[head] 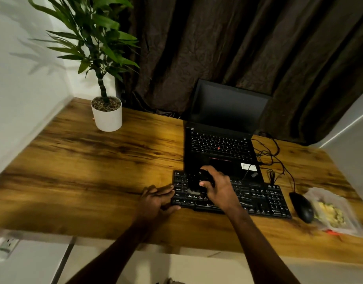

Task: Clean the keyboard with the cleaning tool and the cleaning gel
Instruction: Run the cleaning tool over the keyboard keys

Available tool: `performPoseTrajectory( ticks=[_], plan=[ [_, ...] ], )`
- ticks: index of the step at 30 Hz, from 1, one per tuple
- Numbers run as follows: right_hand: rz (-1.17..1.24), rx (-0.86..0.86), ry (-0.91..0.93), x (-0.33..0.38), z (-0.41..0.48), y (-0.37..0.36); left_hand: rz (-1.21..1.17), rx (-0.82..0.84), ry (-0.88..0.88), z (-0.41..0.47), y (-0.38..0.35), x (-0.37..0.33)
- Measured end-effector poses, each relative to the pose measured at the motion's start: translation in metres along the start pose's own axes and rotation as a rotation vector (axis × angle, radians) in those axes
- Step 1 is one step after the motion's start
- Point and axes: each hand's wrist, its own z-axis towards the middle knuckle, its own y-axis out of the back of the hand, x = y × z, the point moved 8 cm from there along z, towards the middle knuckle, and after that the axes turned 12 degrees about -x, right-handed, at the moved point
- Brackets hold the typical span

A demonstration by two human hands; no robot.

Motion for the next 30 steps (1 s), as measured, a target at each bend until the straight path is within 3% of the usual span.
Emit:
performPoseTrajectory(
  ticks=[4,10,19,26,30],
  plan=[
    [-0.038,-0.039,-0.023,-0.012,-0.003,0.015,0.003,0.027,0.043,-0.002,-0.004,0.005],
    [0.119,-0.048,0.025,0.021,-0.002,-0.005,-0.006,-0.003,0.017,0.001,0.000,0.000],
    [-0.020,-0.076,-0.066,-0.029,-0.009,0.044,0.001,0.065,0.066,-0.001,-0.003,0.004],
    [0.168,-0.088,-0.037,0.001,-0.006,0.025,0.020,0.095,0.075,-0.001,0.003,-0.002],
    [0.146,-0.063,-0.044,-0.009,-0.007,0.031,0.010,0.080,0.086,0.000,0.004,-0.002]
  ],
)
